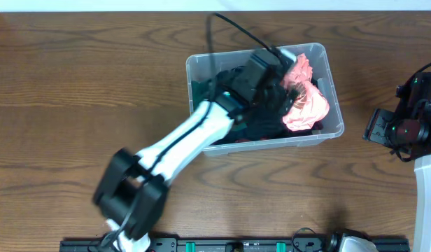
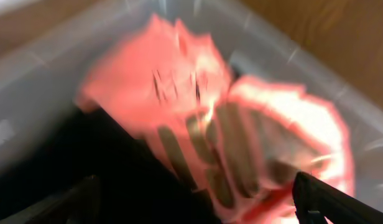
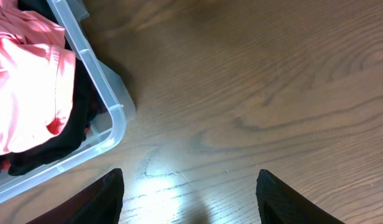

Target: Pack container

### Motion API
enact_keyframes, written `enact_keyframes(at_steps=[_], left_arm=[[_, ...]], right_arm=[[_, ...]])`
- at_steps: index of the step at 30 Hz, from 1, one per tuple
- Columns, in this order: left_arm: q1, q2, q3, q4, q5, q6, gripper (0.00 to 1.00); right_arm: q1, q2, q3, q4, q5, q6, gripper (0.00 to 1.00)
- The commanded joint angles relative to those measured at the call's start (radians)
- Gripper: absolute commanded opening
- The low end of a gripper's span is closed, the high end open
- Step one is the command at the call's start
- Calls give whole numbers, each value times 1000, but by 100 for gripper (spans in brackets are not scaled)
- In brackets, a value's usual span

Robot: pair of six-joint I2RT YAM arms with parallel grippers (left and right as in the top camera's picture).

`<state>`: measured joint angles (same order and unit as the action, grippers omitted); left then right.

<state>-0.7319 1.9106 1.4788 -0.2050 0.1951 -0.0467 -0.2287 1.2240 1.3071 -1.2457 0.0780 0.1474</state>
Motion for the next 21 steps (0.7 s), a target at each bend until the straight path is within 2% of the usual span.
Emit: enact_keyframes(at_steps=[1, 6, 12, 18, 21], left_arm=[[-11, 70, -8, -10, -1, 16, 98], [-8, 129, -8, -80, -3, 16, 98], [-5, 90, -7, -106, -2, 16, 98], [-2, -130, -6, -151, -45, 18, 98], [14, -270, -6, -219, -117, 17, 98]], right_arm=[[-14, 0, 5, -3, -3, -15, 66], [-14, 0, 5, -3, -3, -26, 66], [-14, 0, 6, 12, -16, -27, 66], [-14, -5, 6, 47, -16, -31, 67], [-14, -5, 6, 63, -16, -33, 71]])
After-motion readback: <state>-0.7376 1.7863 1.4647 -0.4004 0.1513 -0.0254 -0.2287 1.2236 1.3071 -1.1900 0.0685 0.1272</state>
